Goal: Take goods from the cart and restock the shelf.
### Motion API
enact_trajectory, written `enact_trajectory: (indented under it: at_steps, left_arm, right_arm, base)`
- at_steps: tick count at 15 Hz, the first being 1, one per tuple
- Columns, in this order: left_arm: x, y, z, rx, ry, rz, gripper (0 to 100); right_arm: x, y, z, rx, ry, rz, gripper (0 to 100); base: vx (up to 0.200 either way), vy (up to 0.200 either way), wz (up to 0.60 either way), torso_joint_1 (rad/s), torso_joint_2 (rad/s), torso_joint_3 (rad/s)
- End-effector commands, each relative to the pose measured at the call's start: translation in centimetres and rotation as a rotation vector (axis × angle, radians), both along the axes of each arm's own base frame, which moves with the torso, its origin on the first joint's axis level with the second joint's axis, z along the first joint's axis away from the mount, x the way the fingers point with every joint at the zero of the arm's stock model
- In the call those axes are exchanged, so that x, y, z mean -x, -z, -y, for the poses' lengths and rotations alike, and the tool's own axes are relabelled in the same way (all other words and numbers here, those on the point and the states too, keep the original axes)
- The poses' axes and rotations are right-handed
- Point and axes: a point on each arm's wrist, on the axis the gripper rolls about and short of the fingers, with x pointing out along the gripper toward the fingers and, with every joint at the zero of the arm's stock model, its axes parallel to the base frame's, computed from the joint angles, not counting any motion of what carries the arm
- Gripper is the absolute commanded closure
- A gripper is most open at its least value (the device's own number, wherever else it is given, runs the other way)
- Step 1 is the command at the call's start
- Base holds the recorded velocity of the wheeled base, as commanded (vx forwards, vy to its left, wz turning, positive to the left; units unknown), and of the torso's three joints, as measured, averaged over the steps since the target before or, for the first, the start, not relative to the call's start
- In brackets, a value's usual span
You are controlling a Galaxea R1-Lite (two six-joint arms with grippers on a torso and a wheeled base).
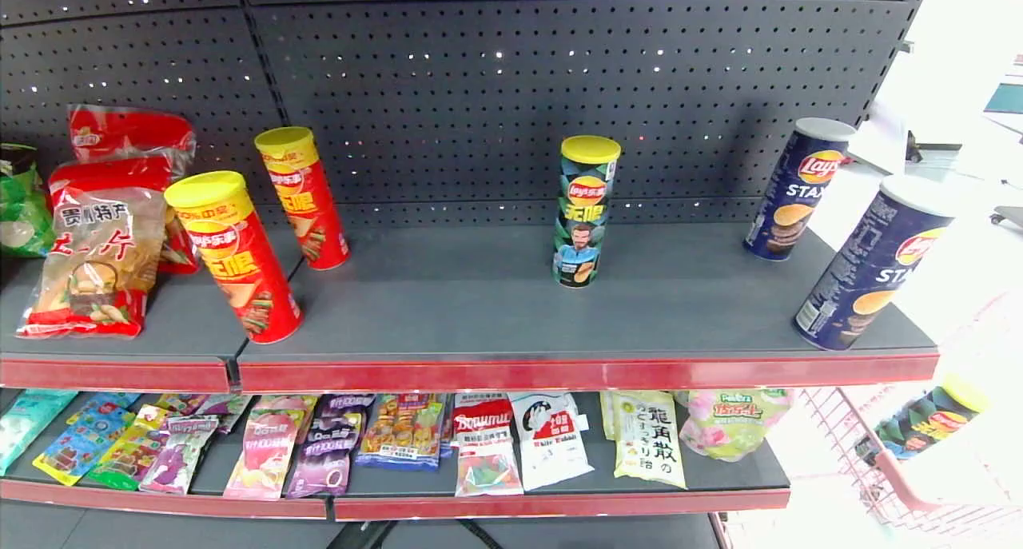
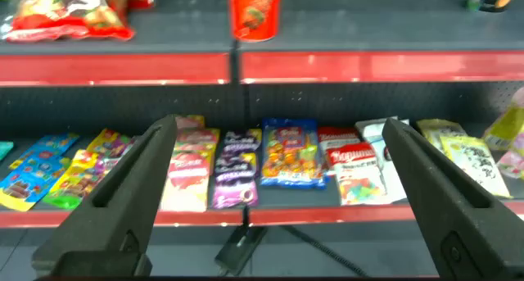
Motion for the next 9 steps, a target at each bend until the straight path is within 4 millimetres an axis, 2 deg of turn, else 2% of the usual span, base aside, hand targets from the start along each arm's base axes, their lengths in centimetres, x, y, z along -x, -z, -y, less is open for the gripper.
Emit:
enact_trajectory:
  at_steps: [1,9]
  left_arm:
    - [0.0,-0.01,0.0,0.0,0.001,0.0,0]
    - [0.0,-0.01,0.0,0.0,0.001,0.0,0]
  right_arm:
    - [0.0,-0.01,0.0,0.0,0.0,0.001,0]
    - [0.0,-0.01,0.0,0.0,0.0,0.001,0]
  base:
    - [0.0,-0.2,0.0,0.027,0.01,0.007]
    - [0.0,-0.2,0.0,0.001,0.0,0.004]
